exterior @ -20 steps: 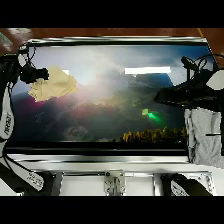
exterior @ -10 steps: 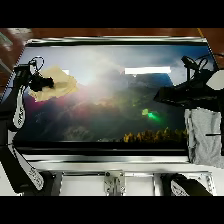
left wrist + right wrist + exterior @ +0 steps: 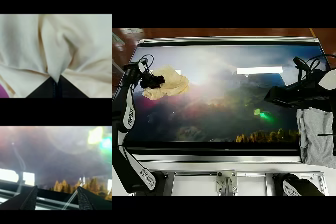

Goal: Fold the shirts.

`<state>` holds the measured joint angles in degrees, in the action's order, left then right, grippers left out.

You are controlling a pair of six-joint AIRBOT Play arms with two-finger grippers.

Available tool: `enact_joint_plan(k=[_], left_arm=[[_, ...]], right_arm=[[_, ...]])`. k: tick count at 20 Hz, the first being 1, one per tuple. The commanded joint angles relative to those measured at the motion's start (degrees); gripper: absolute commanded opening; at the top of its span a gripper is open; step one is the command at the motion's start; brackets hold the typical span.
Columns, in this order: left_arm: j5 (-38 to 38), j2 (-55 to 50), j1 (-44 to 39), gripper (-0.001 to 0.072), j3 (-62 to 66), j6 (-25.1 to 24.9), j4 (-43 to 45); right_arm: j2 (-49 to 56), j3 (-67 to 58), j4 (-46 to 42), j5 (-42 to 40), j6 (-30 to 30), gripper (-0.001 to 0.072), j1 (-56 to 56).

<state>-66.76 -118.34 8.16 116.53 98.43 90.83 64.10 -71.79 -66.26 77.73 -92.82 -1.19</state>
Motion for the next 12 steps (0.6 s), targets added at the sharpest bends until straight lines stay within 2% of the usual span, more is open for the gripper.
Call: enact_joint_plan(k=[1,4,6,9,12], left_arm=[[-1.1,9.6,-1.8,0.0032,0.3,-3.9,-2.3],[4.5,25.4,-6.9,0.0033,0.3,-4.5,-2.4],[5.8,35.6,-11.5,0.0033,0.3,-4.5,-2.4],[2.4,48.4,-19.5,0.0033,0.3,-4.5,-2.4],[-5.0,55.0,-27.4,0.0033,-1.3,-3.0,-2.4]], right_arm=[[0.0,0.0,1.0,-1.5,0.7,0.0601,0.0],[-0.8,0.0,0.5,-2.4,7.6,0.0601,0.0],[-3.4,-0.1,-0.5,-3.3,9.2,0.0602,0.0],[-9.9,-0.1,-0.9,-3.6,9.4,0.0601,0.0],[-16.7,-0.1,-2.0,-2.1,9.1,0.0602,0.0]])
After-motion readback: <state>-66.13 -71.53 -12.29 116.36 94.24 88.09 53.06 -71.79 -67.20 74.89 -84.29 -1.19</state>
